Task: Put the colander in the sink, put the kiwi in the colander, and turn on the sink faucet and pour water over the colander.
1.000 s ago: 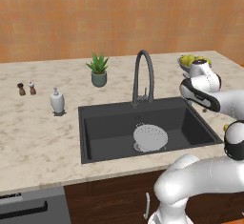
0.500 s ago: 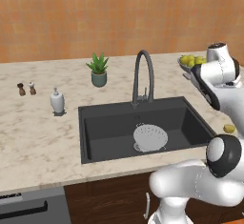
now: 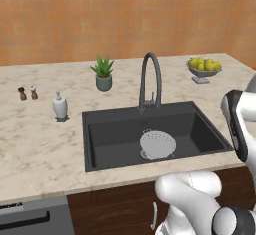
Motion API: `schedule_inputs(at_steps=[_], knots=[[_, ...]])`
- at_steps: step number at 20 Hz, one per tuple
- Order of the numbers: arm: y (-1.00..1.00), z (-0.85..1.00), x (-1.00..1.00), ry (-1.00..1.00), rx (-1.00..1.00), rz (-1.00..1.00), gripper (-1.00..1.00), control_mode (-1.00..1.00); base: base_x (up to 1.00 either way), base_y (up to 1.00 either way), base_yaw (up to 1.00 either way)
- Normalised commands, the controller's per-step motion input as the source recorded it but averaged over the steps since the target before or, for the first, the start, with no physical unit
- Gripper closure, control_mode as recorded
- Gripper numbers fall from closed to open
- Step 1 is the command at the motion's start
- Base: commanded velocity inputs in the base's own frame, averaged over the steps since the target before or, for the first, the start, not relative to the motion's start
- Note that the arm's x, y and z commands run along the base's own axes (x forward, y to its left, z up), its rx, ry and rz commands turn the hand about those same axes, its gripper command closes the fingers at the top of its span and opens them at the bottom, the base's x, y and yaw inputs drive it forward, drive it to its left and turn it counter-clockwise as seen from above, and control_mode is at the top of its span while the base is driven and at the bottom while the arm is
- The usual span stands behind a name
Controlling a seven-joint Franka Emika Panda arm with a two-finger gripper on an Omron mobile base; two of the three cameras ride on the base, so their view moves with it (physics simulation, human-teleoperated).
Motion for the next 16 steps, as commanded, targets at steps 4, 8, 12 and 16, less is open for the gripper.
schedule_inputs(at_steps=[4,8,12,16], knots=[[-0.06,-0.14,-0.29,0.0,0.0,0.19,-1.0,-1.0,0.0,0.0,0.0],[-0.3,0.0,0.0,0.02,0.0,0.12,-1.0,-1.0,0.0,0.0,0.0],[-0.56,-0.02,0.0,0.16,0.09,0.08,-1.0,-1.0,0.0,0.0,0.0],[-0.57,-0.25,0.0,0.15,0.14,0.09,-1.0,-1.0,0.0,0.0,0.0]])
